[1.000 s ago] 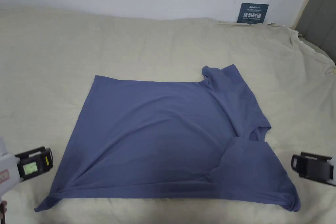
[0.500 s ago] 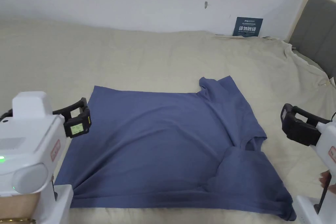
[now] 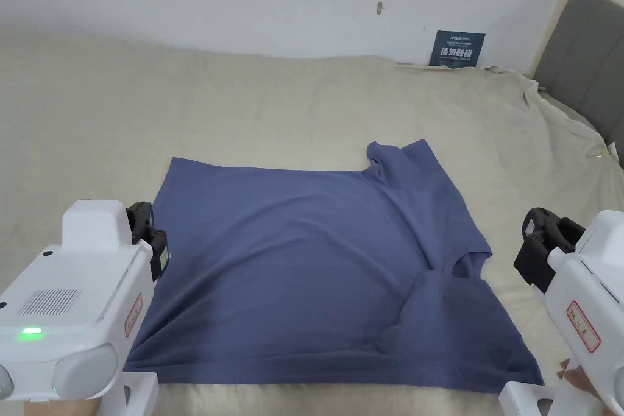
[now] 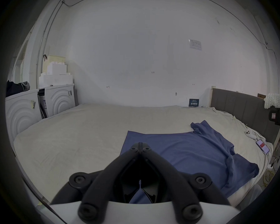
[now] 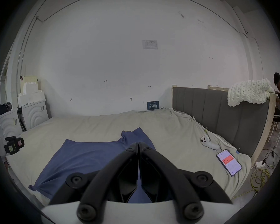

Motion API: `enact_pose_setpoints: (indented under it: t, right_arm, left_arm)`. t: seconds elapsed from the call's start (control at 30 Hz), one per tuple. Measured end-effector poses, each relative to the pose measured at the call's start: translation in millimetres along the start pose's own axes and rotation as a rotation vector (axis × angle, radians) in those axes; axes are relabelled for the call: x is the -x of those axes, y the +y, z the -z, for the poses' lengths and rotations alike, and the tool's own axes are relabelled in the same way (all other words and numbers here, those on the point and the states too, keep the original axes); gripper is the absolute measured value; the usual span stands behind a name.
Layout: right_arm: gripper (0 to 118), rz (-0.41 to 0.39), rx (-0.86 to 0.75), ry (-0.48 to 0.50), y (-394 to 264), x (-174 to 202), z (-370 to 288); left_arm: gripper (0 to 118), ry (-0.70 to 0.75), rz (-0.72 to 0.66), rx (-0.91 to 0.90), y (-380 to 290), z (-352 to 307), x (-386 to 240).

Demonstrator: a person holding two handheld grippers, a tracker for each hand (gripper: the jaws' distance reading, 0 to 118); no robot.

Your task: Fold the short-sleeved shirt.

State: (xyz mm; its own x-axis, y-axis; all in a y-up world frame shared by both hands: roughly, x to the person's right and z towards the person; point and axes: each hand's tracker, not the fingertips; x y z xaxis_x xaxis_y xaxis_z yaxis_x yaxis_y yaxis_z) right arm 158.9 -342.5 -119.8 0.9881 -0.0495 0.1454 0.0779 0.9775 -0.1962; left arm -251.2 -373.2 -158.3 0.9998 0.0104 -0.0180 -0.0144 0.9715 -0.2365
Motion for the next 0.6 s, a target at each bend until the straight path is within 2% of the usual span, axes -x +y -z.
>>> enact_pose_setpoints:
  t: [0.3,0.47,0.6]
  right_arm:
    - [0,0.002,0.043,-0.007,1.5,-2.8,3.8]
    - [0,-0.015,0.251,0.011,14.9,-15.0,26.1]
    - [1,0.005,0.391,0.021,21.1,-28.4,48.3]
  left_arm:
    - [0,0.002,-0.014,0.002,0.1,-2.3,1.9]
    - [0,0.001,-0.013,-0.001,2.2,-4.8,0.6]
    - [0,-0.002,-0.016,0.0,3.2,-5.4,-0.6]
